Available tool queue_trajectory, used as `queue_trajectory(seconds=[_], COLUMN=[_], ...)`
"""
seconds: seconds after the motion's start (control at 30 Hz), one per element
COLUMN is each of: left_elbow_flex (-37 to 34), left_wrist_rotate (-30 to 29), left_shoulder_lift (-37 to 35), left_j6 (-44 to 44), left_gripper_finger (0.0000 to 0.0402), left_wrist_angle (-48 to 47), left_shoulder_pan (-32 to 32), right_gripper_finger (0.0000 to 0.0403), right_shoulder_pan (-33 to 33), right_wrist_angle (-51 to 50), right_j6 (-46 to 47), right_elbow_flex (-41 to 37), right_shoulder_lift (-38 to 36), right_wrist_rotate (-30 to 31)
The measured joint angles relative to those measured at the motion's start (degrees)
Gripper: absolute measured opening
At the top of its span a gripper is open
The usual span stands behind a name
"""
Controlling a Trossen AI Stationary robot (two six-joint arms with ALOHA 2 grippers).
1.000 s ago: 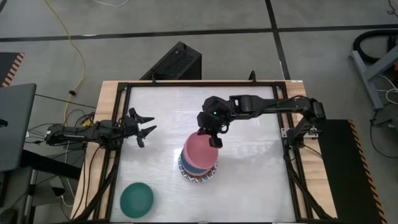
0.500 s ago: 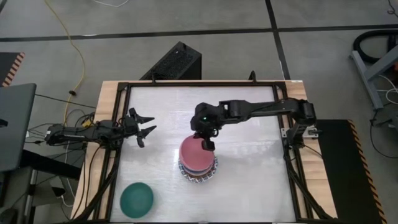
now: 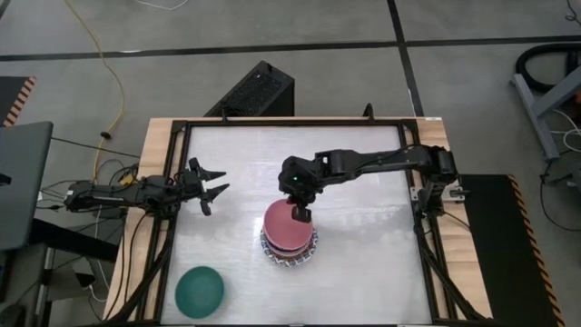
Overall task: Nest bowls inside each other by size order
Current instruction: Stack the pink bowl into the blue bowl
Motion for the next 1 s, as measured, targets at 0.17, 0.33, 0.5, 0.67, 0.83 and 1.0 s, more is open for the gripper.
queue_trajectory(seconds=[0.17,0.33,0.5,0.67,0.83,1.0], left_elbow_flex=[0.01,0.0,0.01,0.02,0.0,0.01], left_wrist_rotate=[0.01,0.01,0.01,0.01,0.01,0.01], left_shoulder_lift=[0.0,0.0,0.0,0.0,0.0,0.0], left_j6=[0.0,0.0,0.0,0.0,0.0,0.0], left_gripper_finger=[0.0185,0.0185,0.0185,0.0185,0.0185,0.0185], left_wrist_angle=[-0.02,-0.02,-0.02,-0.02,-0.02,-0.02], left_shoulder_pan=[0.02,0.02,0.01,0.02,0.02,0.01], right_gripper_finger=[0.0011,0.0011,0.0011,0.0011,0.0011,0.0011], right_shoulder_pan=[0.37,0.65,0.85,1.33,1.55,1.73], right_wrist_angle=[0.14,0.15,-0.82,-2.07,-6.99,-8.62], right_j6=[1.33,1.72,1.9,2.53,4.75,6.25], right_elbow_flex=[0.0,0.01,2.13,4.85,6.1,6.21], right_shoulder_lift=[-0.04,-0.04,-0.04,-0.11,-0.15,-0.15], right_wrist_rotate=[1.33,4.32,4.28,4.3,4.25,4.3])
